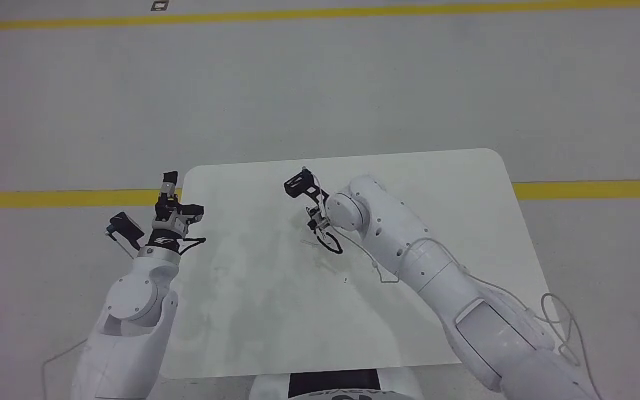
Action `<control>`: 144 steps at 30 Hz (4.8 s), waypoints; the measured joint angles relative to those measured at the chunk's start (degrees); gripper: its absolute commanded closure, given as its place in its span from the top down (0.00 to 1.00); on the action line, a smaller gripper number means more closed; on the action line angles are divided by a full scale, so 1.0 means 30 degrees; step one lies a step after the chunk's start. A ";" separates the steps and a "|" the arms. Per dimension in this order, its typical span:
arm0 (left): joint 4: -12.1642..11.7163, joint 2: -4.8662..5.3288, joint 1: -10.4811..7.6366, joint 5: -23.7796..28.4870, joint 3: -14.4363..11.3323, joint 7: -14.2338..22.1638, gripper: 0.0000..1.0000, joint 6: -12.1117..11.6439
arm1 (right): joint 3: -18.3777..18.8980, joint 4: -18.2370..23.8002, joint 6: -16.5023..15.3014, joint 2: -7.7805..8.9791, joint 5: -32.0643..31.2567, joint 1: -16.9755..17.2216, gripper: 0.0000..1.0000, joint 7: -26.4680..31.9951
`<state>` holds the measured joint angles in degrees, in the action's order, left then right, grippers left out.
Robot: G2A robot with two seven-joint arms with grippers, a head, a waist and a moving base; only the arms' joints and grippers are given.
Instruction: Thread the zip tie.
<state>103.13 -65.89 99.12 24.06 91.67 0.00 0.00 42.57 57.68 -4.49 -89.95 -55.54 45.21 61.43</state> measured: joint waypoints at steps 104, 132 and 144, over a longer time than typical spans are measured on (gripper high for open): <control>0.0000 0.0000 0.0000 0.0000 0.0000 0.0000 1.00 0.0000 | 0.3857 0.1462 -0.0956 0.0584 0.1835 0.1371 0.00 0.0068; 0.0000 0.0000 0.0000 0.0000 0.0000 0.0000 1.00 0.0000 | 0.6767 0.3265 0.0169 0.0930 0.7673 0.2974 0.00 -0.3567; 0.0000 0.0000 0.0000 0.0000 0.0000 0.0000 1.00 0.0000 | 0.7047 0.3680 0.0438 0.0946 0.8881 0.3112 0.00 -0.3813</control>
<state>103.13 -65.89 99.12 24.06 91.67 0.00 0.00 63.72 68.72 -3.18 -87.11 -28.90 54.55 49.99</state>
